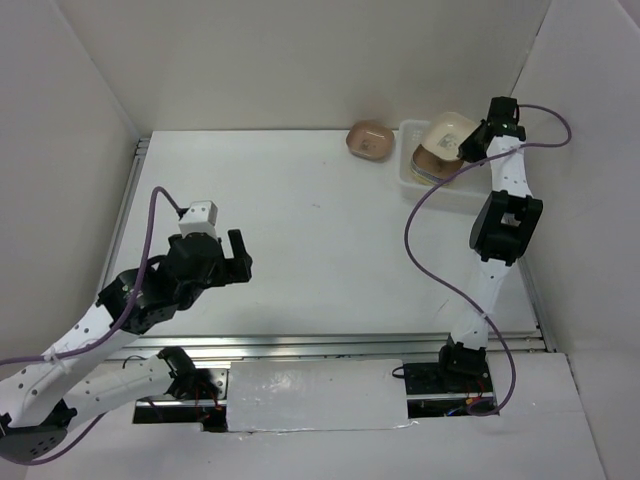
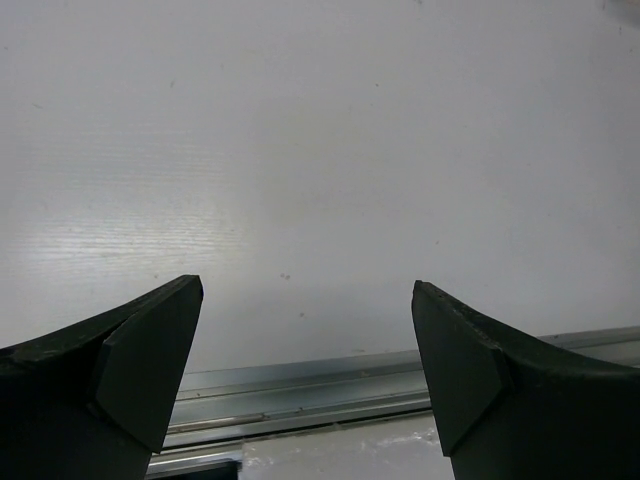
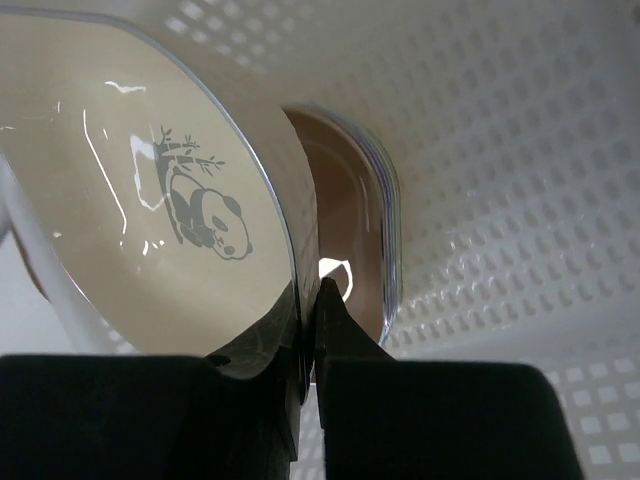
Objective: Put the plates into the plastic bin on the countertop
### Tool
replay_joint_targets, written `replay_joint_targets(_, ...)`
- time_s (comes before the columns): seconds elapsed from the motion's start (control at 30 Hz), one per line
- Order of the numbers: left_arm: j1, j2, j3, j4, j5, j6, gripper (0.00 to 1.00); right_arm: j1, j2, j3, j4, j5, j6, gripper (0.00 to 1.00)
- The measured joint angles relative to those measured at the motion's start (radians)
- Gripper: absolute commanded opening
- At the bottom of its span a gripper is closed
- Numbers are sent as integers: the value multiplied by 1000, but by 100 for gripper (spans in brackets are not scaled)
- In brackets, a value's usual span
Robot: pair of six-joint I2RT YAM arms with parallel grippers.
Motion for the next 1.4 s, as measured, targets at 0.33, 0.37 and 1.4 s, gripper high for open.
replay_joint_targets(0.33,43,-11,-15,-22,-21,81,99,10,-45,-87,-47,-75,-5,100)
replay_joint_targets(0.37,45,-11,-21,-24,-21,81,99,13,-68,-99,-48,-67,-7,100)
replay_joint_targets(1.4,190,-9,-87,53,132,181,99,567,50,-128,446,66,-725,100)
